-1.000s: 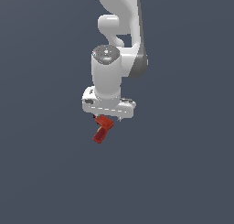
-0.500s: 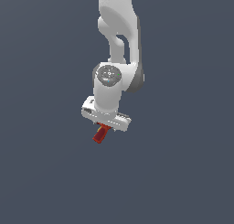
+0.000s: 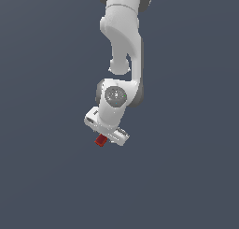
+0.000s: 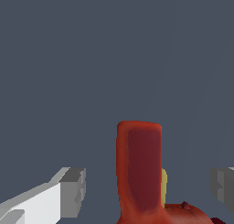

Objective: Pick up the object and move it to a goal position.

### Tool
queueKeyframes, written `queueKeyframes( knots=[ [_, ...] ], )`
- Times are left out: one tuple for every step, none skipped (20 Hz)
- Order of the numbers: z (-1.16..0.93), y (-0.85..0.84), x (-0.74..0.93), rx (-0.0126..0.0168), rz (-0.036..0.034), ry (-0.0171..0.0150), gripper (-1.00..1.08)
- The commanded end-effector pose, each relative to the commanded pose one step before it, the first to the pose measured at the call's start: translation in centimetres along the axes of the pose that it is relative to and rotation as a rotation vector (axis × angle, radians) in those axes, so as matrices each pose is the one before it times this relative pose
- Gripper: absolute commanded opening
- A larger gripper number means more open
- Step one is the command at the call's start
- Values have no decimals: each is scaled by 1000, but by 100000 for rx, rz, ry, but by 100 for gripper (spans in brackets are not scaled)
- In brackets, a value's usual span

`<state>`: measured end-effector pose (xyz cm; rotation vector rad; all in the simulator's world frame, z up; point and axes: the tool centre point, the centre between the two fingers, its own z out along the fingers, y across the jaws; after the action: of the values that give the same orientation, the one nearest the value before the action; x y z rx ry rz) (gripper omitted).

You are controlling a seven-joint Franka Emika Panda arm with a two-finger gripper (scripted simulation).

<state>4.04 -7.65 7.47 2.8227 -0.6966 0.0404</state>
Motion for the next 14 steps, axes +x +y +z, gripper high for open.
queueKeyframes(
  knots=[
    [915,55,291,-2077,3043,945,108],
    [301,7,77,-663,931,301,108],
    [271,3,68,-598,835,283,108],
    [242,3,60,-535,745,263,108],
    [213,-1,52,-469,651,239,108],
    [183,0,45,-407,564,213,108],
    [155,-3,36,-341,471,183,108],
    [126,-1,30,-281,388,153,108],
    [98,-1,23,-218,301,121,108],
    [70,-2,16,-154,212,86,108],
    [42,0,10,-94,130,53,108],
    [16,-25,-7,0,0,0,108],
    [-54,16,-41,132,-273,-150,108],
    [43,-2,0,0,0,0,108]
  ],
)
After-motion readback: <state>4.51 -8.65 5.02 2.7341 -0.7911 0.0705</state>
